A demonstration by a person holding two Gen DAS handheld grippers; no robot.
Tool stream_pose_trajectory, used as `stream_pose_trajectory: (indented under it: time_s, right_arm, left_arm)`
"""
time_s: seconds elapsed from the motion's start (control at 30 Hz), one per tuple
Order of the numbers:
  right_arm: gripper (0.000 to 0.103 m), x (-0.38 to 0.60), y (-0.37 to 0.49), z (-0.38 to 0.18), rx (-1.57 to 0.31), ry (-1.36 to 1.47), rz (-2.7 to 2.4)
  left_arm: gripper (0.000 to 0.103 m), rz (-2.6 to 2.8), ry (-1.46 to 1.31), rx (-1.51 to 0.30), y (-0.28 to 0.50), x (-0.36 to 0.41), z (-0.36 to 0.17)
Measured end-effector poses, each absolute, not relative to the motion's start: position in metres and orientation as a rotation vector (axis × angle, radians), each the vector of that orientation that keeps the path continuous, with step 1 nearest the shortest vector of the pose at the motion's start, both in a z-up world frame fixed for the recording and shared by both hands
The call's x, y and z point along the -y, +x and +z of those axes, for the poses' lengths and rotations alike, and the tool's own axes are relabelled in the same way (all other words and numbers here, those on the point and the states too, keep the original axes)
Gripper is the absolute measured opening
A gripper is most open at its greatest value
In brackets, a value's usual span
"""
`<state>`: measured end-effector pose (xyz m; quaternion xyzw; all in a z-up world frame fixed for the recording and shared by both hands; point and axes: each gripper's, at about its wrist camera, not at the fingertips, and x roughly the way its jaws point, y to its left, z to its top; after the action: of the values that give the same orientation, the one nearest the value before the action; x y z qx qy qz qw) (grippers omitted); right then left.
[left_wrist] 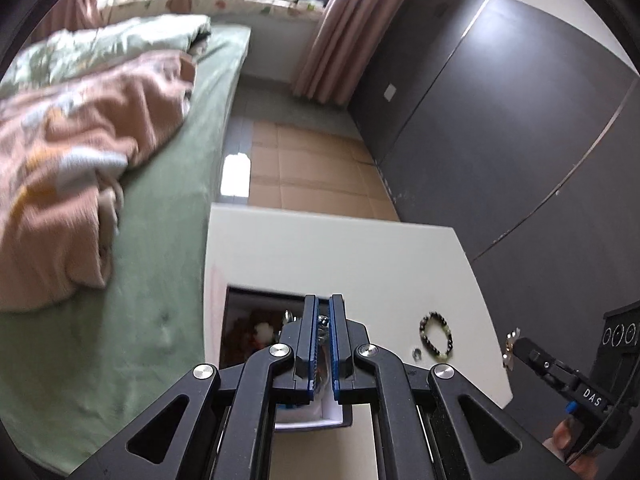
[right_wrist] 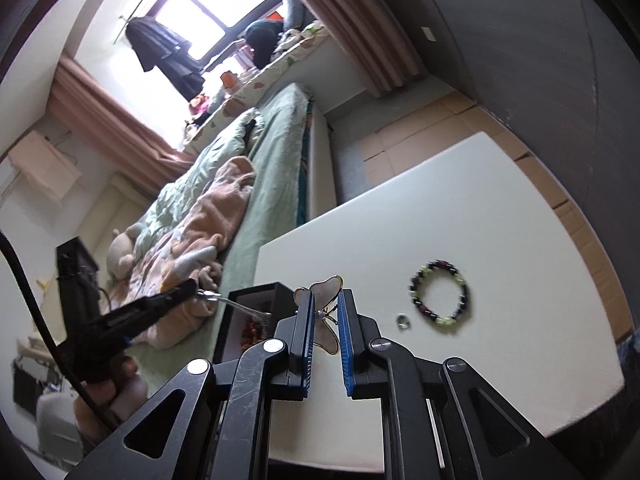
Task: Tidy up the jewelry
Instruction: 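Open the left gripper, then the right gripper, dropping the necklace into the box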
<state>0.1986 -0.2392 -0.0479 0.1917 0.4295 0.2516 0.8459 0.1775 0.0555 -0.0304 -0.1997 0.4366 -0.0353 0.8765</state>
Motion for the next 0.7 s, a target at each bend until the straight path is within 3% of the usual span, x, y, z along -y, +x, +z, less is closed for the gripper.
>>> stream_pose_trajectory:
  time_s: [0.03,0.1,0.13,0.17,0.7]
  right_arm:
    - [0.013,0.234,0.2,-0.047,-0.905,0.399,0.541]
    - [0.013,0.221,0.205,-0.045,-0.911,0.387,0.571]
    - [0.013,0.216,0.207,-0.045,-0.914,0.378,0.58]
    - [0.013,0.21,0.209,-0.045,-0.918,0.368,0.588]
    - [0.013,0.109,0.214,-0.058,-1.014,0.202,0.714]
  left_arm:
    - [0.009,-0.086,-0.437,-0.924,0.178,-0.058,-0.032]
    - [0.028,-0.085,-0.442,-0.93,0.176,-0.061,-0.033]
    - [0.053,-0.076,-0.441,-0.922,0.174,-0.063,-0.032]
    - [0.067,-0.072,-0.447,-0.9,0.17,-0.066,-0.028]
    - [0.068,0.01,-0.523,-0.828,0.141,-0.109,-0.016]
